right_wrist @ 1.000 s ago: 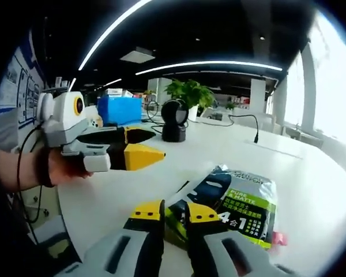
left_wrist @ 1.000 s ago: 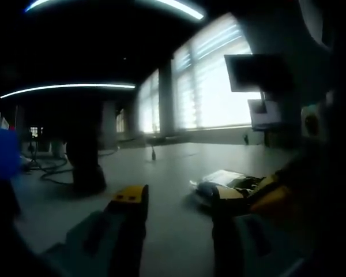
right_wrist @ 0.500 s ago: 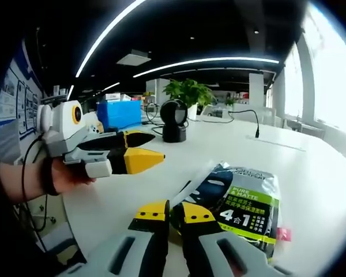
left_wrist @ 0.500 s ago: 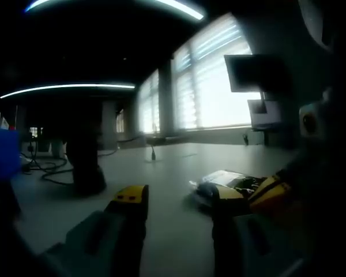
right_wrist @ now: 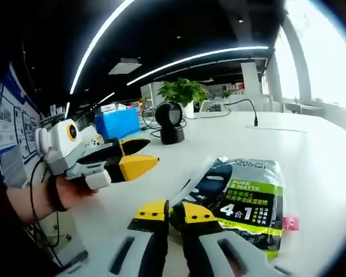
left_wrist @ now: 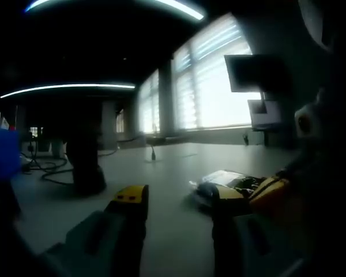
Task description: Clip sheet goods on table flip sheet goods clip sheet goods scan sheet goods put sheet goods back to table
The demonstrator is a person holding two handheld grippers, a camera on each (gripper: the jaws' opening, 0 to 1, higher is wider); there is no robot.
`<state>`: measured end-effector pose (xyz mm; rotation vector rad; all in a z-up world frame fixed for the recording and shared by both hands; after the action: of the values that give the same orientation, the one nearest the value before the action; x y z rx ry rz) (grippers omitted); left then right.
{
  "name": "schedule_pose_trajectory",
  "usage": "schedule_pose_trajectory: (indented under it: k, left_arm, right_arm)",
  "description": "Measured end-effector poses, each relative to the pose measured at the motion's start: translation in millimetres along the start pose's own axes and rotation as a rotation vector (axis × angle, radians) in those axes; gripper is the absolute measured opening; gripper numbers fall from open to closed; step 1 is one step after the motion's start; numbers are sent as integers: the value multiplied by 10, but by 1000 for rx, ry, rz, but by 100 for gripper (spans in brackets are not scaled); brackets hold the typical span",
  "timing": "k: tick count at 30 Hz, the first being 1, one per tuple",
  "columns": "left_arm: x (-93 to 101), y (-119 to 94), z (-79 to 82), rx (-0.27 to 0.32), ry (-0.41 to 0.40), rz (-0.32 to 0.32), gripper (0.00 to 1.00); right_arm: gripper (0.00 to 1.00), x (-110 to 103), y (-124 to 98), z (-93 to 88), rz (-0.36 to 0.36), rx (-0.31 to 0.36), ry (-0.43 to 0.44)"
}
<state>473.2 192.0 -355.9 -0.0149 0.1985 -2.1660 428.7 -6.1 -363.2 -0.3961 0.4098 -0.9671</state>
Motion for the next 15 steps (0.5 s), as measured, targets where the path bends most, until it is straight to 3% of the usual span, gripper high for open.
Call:
schedule_pose_trajectory:
  k: [15]
  left_arm:
    - [1, -4, 2, 1, 1, -2, 36]
  right_arm:
    - [3, 37, -14, -5, 44, -5, 111]
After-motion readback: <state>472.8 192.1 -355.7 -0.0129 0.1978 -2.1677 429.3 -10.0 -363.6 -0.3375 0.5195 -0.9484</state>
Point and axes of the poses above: the point that each gripper's makers call its tool centre point, and the gripper's own axes: y roughly forward along the fingers, x roughly to its right, z roughly out of its top, the point moved 10 cm from there along -y, roughly backward along the fingers, and after that the axes turned 11 degrees about -x, right-handed, at the moved point
